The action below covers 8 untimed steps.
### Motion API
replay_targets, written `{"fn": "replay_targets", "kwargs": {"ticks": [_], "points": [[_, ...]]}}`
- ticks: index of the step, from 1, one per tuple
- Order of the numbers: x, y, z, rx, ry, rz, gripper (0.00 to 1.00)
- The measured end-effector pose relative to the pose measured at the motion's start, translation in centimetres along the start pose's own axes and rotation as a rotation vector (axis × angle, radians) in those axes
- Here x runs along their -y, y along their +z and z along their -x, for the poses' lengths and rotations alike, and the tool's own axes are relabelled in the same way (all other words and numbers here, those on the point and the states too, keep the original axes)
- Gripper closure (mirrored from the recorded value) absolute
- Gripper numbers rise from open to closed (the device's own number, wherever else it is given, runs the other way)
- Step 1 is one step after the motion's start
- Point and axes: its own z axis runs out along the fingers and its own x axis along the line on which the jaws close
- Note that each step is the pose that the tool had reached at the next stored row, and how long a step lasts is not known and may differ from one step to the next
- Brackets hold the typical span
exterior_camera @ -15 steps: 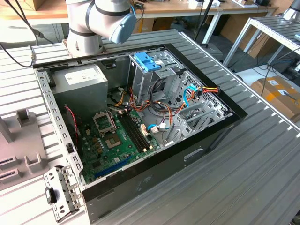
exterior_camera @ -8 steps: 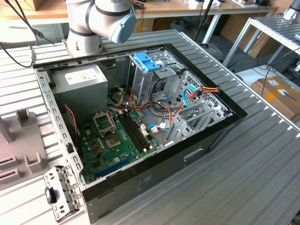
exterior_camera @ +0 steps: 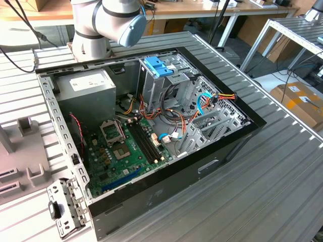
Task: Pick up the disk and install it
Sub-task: 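Pick up the disk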
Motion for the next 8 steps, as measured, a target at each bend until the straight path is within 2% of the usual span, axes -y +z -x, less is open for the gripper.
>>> {"fn": "replay_targets", "kwargs": {"ticks": [8], "points": [[-0.06, 0.16, 0.38, 0.0006, 0.0, 0.0003, 0.58]]}}
